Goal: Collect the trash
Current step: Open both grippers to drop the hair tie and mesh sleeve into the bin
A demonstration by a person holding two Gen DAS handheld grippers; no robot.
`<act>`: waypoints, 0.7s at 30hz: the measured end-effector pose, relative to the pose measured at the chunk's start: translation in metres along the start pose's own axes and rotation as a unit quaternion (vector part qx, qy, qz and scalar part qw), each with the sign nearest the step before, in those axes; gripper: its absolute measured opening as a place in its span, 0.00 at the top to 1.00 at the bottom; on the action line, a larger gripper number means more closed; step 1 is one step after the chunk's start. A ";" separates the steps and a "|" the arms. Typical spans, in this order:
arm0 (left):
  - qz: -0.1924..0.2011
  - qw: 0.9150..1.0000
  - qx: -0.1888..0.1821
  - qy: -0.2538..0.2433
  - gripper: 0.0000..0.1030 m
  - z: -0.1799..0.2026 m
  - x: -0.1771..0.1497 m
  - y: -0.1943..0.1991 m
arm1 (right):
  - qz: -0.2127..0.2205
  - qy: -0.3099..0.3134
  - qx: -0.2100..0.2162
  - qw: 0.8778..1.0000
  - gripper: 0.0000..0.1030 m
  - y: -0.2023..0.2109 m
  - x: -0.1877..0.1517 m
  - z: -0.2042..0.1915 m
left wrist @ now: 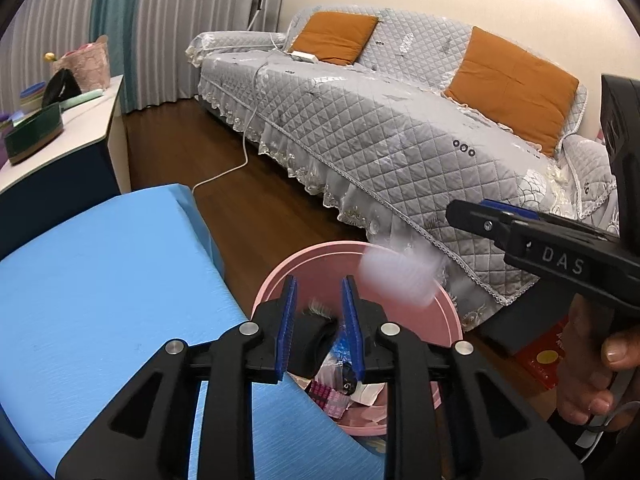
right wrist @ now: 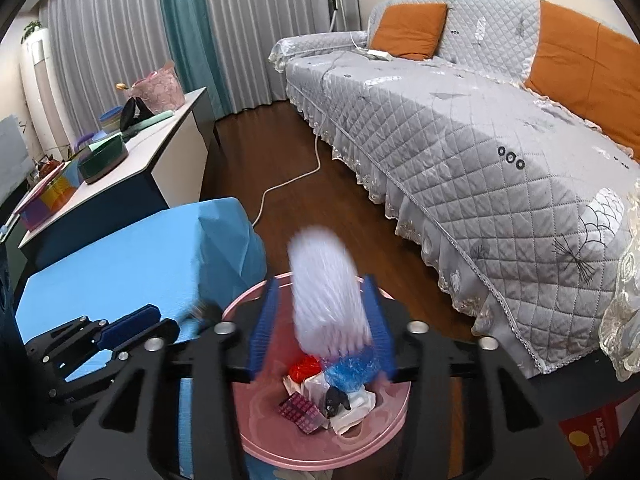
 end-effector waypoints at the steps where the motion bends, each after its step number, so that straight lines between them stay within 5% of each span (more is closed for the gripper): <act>1: 0.001 1.000 -0.001 0.001 0.77 -0.001 0.001 0.000 | 0.001 0.000 -0.001 1.000 0.53 0.000 0.000 0.000; 17: 0.020 0.999 0.024 0.010 0.77 -0.014 0.008 0.027 | 0.012 -0.004 0.003 1.000 0.50 0.013 0.003 -0.006; 21: 0.033 0.998 0.040 0.023 0.68 -0.028 0.004 0.049 | 0.026 0.008 0.007 1.000 0.46 0.027 0.004 -0.019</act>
Point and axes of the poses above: each gripper's, at about its wrist camera, not at the fingertips, and y roughly against the way its jaws point, z to its right, x to its top, the point moved 10 cm from there along -y, roughly the way its jaws point, and after that the axes turned 5 degrees about -y, right-handed, at the moved point
